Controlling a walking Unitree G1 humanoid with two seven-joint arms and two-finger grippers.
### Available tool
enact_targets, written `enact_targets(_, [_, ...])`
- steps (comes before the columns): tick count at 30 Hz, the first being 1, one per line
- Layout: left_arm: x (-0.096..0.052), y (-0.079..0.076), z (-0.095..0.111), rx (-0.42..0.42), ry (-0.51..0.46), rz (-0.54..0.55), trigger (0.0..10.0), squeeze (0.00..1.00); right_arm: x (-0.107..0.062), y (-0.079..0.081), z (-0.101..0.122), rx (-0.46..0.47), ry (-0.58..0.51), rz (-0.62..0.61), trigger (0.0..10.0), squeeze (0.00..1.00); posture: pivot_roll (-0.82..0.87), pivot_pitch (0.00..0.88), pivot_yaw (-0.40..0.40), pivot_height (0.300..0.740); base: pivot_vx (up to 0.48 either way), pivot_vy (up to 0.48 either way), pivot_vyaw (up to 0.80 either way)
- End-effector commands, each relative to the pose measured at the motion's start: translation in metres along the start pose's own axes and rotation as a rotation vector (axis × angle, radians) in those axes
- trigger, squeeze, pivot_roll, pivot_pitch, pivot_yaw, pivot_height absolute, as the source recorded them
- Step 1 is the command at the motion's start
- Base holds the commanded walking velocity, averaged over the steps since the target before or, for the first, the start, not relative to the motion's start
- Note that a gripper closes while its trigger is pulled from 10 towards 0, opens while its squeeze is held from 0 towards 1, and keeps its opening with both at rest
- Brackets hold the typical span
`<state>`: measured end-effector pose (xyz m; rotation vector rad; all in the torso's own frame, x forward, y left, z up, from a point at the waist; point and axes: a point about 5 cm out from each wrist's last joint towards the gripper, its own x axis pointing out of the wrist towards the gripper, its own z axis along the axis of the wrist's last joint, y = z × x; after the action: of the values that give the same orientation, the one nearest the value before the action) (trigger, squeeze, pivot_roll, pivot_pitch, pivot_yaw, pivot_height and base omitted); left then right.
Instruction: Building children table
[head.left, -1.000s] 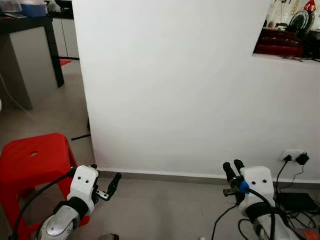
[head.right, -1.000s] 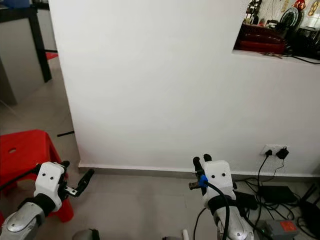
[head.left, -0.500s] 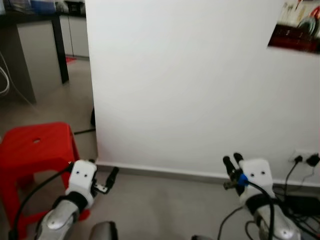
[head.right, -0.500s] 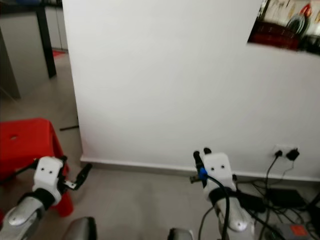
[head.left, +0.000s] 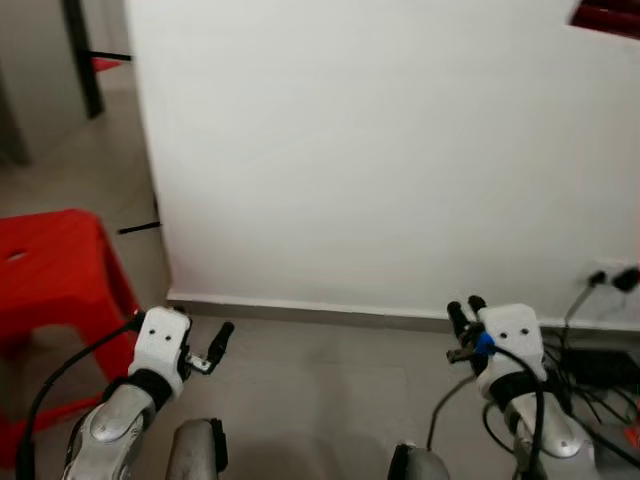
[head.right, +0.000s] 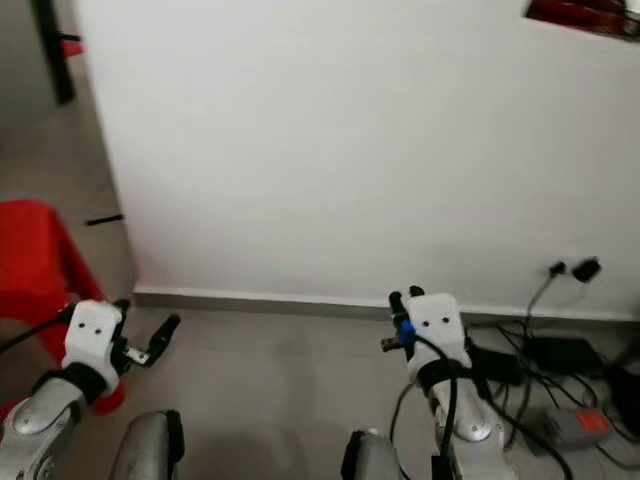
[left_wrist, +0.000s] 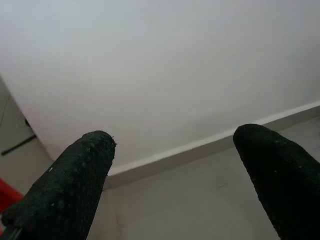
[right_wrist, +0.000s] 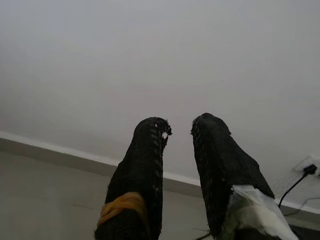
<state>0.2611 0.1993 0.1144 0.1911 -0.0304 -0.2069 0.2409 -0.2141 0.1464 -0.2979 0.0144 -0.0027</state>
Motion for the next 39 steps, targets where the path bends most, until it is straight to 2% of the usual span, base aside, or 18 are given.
enact_targets(1, [-0.004,0.0,-0.005,0.008,0.025,-0.003,10.0,0.0,0.0,-0.004,-0.007,0.009,0.038,-0.012,10.0,0.0,0.06,0.0,-0.098,0.435,0.0,0.0,0.0])
enact_targets(20, [-0.002,-0.001,-0.006,0.013,0.027,0.003,10.0,0.0,0.007,-0.014,-0.009,0.031,0.054,-0.011,10.0,0.0,0.06,0.0,-0.101,0.34,0.0,0.0,0.0])
enact_targets(27, [-0.001,0.0,-0.007,0.014,0.027,0.005,10.0,0.0,0.01,-0.012,-0.008,0.036,0.044,0.03,10.0,0.0,0.06,0.0,-0.102,0.305,0.0,0.0,0.0])
enact_targets(34, [-0.002,0.003,-0.008,0.017,0.027,0.011,10.0,0.0,0.016,-0.009,-0.004,0.029,0.032,0.065,10.0,0.0,0.07,0.0,-0.109,0.3,0.0,0.0,0.0])
enact_targets(39, [-0.003,0.004,-0.007,0.018,0.023,0.015,10.0,0.0,0.022,-0.02,-0.001,0.052,0.027,0.008,10.0,0.0,0.07,0.0,-0.111,0.3,0.0,0.0,0.0])
